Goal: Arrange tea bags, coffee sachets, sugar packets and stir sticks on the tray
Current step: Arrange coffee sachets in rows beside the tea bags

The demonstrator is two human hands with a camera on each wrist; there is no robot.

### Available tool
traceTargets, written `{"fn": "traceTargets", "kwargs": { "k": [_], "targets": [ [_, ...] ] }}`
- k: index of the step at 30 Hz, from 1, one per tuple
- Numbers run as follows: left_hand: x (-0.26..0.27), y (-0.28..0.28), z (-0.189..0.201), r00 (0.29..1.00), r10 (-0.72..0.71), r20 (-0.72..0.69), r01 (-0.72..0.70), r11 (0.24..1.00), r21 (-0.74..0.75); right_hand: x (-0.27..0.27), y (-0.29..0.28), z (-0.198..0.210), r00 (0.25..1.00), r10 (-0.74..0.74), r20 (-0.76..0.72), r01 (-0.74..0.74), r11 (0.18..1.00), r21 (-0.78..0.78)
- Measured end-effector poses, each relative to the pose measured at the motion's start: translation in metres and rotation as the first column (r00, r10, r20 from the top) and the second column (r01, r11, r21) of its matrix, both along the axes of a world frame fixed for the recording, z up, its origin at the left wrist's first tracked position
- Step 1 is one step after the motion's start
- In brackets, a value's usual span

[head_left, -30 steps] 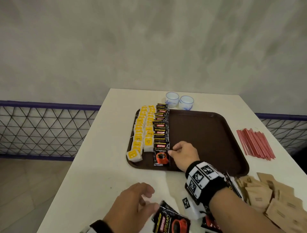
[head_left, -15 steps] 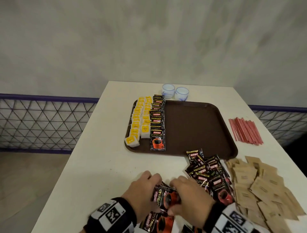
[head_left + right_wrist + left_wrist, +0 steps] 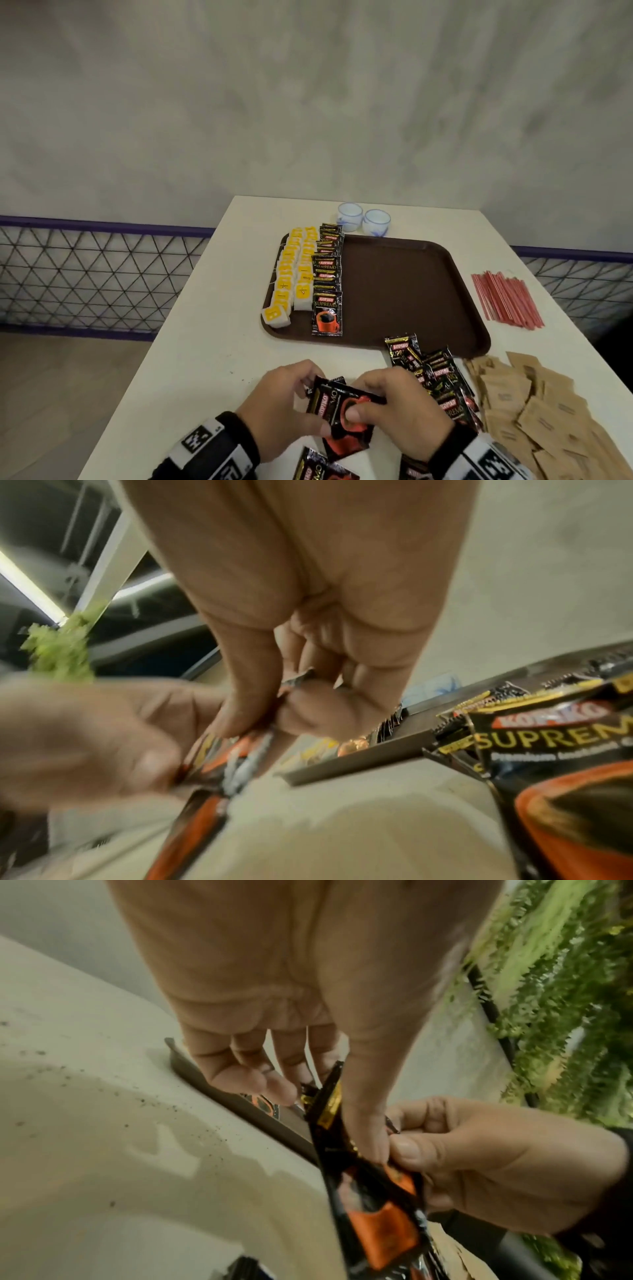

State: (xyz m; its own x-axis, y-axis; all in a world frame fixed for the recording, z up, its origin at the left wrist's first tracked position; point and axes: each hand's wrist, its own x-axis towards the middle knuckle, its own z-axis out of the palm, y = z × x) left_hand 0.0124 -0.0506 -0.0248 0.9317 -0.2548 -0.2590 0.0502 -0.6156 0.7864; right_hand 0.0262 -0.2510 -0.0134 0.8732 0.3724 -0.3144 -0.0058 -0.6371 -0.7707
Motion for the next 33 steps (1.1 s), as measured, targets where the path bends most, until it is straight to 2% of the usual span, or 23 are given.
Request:
{"fn": "traceTargets", "kwargs": {
  "k": [4, 6, 8, 10, 12, 16, 21, 26, 33],
  "targets": [
    [0.002, 0.010, 0.000, 0.989, 0.017, -0.149, -0.050, 0.974, -0.220, 0.005, -0.011, 0.005, 0.998, -0.030, -0.057, 0.037, 0.990, 0.136],
    [0.004, 0.016, 0.000, 0.987, 0.047, -0.155, -0.084, 0.968, -0.235, 0.009, -0.016, 0.008, 0.996, -0.046, -0.082, 0.062, 0.977, 0.204],
    [0.008, 0.022, 0.000, 0.987, 0.107, -0.117, -0.131, 0.967, -0.219, 0.018, -0.018, 0.008, 0.979, -0.170, -0.112, 0.197, 0.931, 0.308],
    [0.014, 0.030, 0.002, 0.983, 0.180, -0.044, -0.186, 0.963, -0.198, 0.034, -0.016, 0.007, 0.915, -0.357, -0.187, 0.402, 0.841, 0.362],
    [0.021, 0.039, 0.009, 0.970, 0.238, 0.056, -0.225, 0.958, -0.177, 0.054, -0.005, -0.001, 0.861, -0.470, -0.194, 0.508, 0.803, 0.311],
    [0.044, 0.052, 0.026, 0.933, 0.301, 0.198, -0.278, 0.951, -0.136, 0.093, 0.026, -0.015, 0.809, -0.588, 0.012, 0.583, 0.805, 0.111],
    [0.081, 0.039, 0.035, 0.906, 0.270, 0.327, -0.262, 0.963, -0.070, 0.122, 0.050, -0.022, 0.791, -0.612, 0.026, 0.611, 0.791, 0.015],
    [0.111, 0.017, 0.027, 0.901, 0.211, 0.380, -0.241, 0.970, 0.032, 0.132, 0.055, -0.035, 0.811, -0.582, 0.055, 0.585, 0.809, -0.062],
    [0.132, -0.005, -0.006, 0.926, 0.166, 0.338, -0.209, 0.973, 0.095, 0.128, 0.048, -0.039, 0.840, -0.536, 0.079, 0.542, 0.832, -0.119]
  ]
}}
